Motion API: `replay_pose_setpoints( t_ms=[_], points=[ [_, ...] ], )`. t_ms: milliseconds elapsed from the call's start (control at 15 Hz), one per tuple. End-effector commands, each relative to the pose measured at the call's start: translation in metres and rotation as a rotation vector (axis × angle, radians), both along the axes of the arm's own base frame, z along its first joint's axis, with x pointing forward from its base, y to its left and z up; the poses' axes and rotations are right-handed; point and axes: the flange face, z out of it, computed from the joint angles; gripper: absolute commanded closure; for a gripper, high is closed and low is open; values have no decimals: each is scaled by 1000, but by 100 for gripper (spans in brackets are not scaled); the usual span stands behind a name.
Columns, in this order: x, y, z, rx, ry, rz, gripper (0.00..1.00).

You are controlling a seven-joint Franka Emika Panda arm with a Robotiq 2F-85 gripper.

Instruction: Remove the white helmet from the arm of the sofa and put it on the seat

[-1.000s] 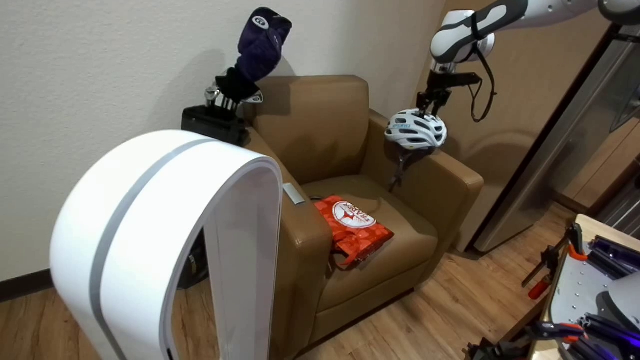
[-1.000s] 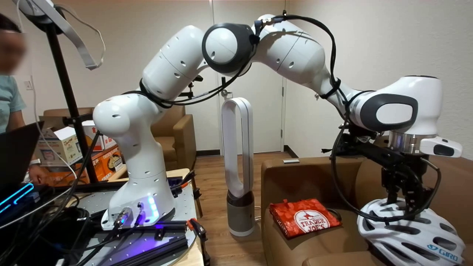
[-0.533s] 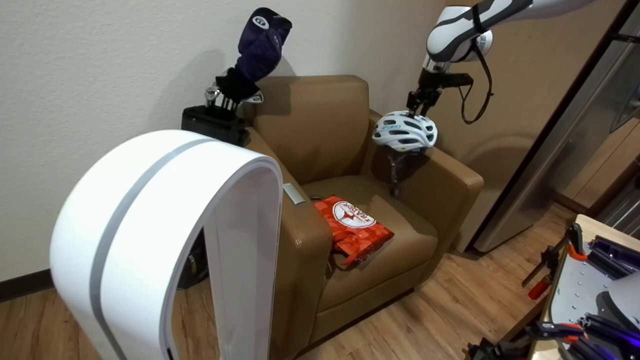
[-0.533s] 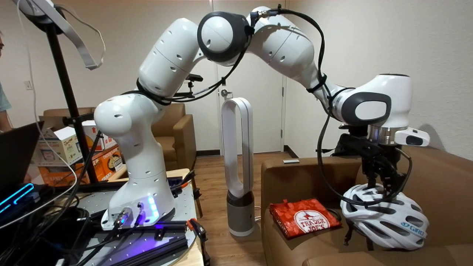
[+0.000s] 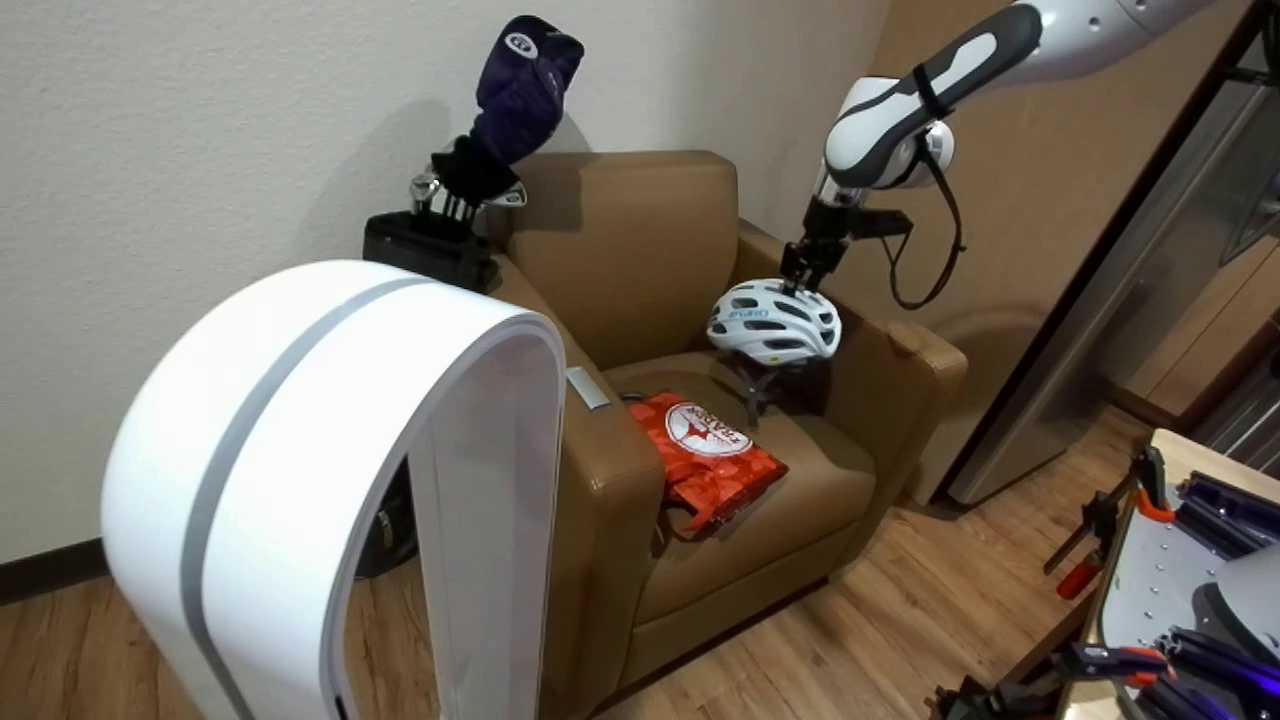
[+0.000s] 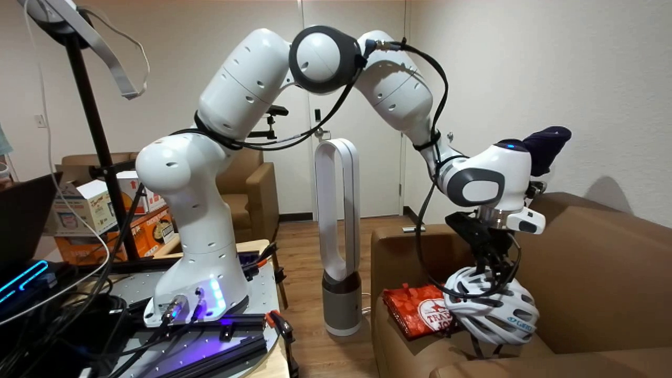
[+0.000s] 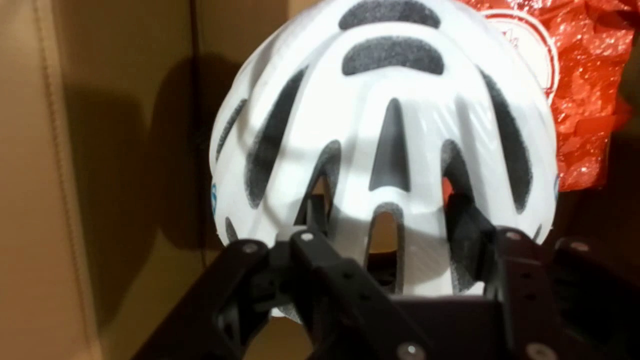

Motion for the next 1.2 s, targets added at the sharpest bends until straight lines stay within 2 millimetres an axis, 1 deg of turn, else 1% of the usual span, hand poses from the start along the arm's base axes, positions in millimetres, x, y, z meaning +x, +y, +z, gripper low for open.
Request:
replay_pose_setpoints(
  t_ms=[0, 200, 600, 800, 933, 1067, 1133],
  points=[
    [-9, 11, -39, 10, -7, 7, 64],
    [-12, 10, -75, 0, -18, -6, 64],
    [-22, 2, -135, 15, -40, -73, 64],
    [-25, -1, -156, 42, -19, -96, 64],
    [-25, -7, -169, 42, -19, -119, 64],
    [-23, -11, -171, 35, -18, -115, 64],
    [-22, -11, -168, 36, -24, -113, 20]
  ],
)
